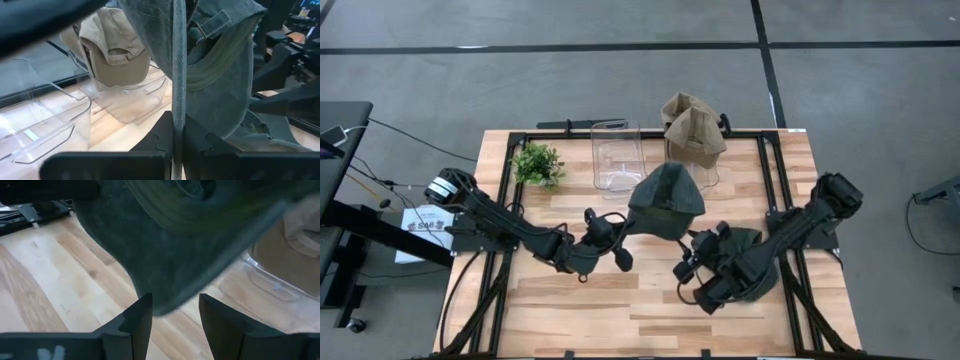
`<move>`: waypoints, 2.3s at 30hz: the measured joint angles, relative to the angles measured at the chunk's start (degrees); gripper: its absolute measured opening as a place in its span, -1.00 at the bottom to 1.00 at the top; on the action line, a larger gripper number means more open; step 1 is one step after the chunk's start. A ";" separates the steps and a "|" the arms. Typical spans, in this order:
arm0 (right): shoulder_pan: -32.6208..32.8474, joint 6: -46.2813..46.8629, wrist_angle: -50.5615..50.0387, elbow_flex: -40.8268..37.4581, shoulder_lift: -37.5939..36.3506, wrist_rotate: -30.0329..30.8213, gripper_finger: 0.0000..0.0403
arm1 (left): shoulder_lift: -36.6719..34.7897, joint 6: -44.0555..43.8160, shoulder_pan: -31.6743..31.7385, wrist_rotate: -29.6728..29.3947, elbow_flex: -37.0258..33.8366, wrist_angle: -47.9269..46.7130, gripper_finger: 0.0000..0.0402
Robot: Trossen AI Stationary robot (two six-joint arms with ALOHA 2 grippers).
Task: Pick & Place hat
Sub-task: Put the left black cap into the left transparent bin
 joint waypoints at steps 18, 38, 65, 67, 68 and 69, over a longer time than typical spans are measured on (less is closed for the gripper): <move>-6.08 -16.79 7.57 0.02 -2.89 -9.29 -0.97 | -0.41 1.97 -0.27 2.67 -0.02 -0.03 -0.87; -3.00 -12.43 2.11 0.05 -5.09 -13.69 -0.99 | -22.47 -0.63 3.80 27.71 0.04 -16.80 -0.25; -4.07 -20.30 13.42 0.02 0.24 -23.40 -1.00 | -23.32 -4.37 15.19 48.49 0.07 -17.20 -0.26; -3.81 -20.31 14.40 0.04 0.17 -23.63 -1.00 | -23.32 -5.21 15.93 50.11 0.07 -17.24 -0.26; -3.80 -20.32 14.36 0.04 0.17 -23.64 -1.00 | -23.32 -5.55 16.18 51.12 0.07 -17.24 -0.26; -3.85 -20.40 14.17 0.04 0.17 -23.66 -1.00 | -23.32 -5.71 16.30 51.85 0.07 -17.38 -0.26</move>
